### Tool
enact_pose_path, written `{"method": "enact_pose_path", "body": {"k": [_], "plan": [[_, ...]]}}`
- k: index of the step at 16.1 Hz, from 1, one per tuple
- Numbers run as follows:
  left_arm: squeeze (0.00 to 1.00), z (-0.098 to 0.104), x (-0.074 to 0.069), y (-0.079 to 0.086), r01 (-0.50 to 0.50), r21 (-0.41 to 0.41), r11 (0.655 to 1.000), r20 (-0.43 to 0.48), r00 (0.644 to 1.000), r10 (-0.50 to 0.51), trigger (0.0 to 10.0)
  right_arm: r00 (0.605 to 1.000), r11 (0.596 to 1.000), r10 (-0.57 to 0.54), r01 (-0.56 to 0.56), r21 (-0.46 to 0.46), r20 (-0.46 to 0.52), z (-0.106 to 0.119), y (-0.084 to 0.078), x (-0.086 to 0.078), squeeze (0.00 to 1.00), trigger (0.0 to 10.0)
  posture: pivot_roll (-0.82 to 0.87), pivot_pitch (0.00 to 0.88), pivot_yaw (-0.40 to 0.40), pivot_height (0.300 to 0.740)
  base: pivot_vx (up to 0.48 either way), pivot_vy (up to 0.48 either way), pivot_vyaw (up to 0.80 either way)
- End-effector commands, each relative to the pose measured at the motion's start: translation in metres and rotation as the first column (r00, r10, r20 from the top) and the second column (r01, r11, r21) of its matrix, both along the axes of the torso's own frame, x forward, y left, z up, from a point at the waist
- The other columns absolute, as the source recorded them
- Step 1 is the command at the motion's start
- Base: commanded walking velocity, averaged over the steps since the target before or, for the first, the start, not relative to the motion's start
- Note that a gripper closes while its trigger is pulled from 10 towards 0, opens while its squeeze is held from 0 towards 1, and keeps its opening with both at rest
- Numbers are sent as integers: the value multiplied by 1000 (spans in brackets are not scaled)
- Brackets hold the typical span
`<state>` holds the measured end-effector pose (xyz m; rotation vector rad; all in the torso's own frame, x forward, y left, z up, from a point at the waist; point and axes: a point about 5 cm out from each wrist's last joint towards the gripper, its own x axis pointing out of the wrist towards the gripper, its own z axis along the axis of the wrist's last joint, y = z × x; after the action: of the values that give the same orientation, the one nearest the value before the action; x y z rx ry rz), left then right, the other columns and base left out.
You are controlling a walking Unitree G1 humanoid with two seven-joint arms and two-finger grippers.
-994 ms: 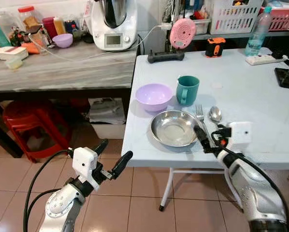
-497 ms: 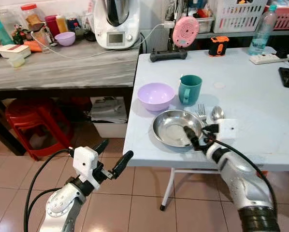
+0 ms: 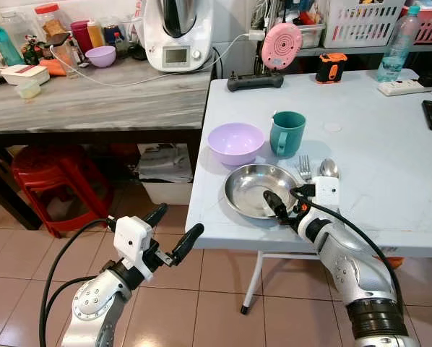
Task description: Setting the table
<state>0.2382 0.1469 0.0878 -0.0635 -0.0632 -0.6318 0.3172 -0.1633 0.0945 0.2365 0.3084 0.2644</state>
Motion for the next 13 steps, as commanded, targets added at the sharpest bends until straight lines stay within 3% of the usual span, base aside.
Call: {"method": "enact_pose_path", "body": {"k": [1,2,3,13], "plan": [[0,10,2,-1,22,25,999,40,999,-23,10000,999,1000,6,-5,19,-36,-3,4,2,0,10000,-56,0,115,740,0,0,0],[0,12,2,-2,30,27,999,45,999,-31,10000,998,1000,3,-2,27,-63,-7,3,1,0,3490,-56,0,115,740,0,0,0],[0,13,2,-3,52,28,998,54,997,-54,10000,996,998,1,4,56,-91,-9,4,0,0,0,-57,0,116,740,0,0,0],[0,11,-1,-7,141,26,990,36,989,-142,10000,988,995,-11,27,98,-156,-13,1,0,0,0,-57,0,111,740,0,0,0]]}}
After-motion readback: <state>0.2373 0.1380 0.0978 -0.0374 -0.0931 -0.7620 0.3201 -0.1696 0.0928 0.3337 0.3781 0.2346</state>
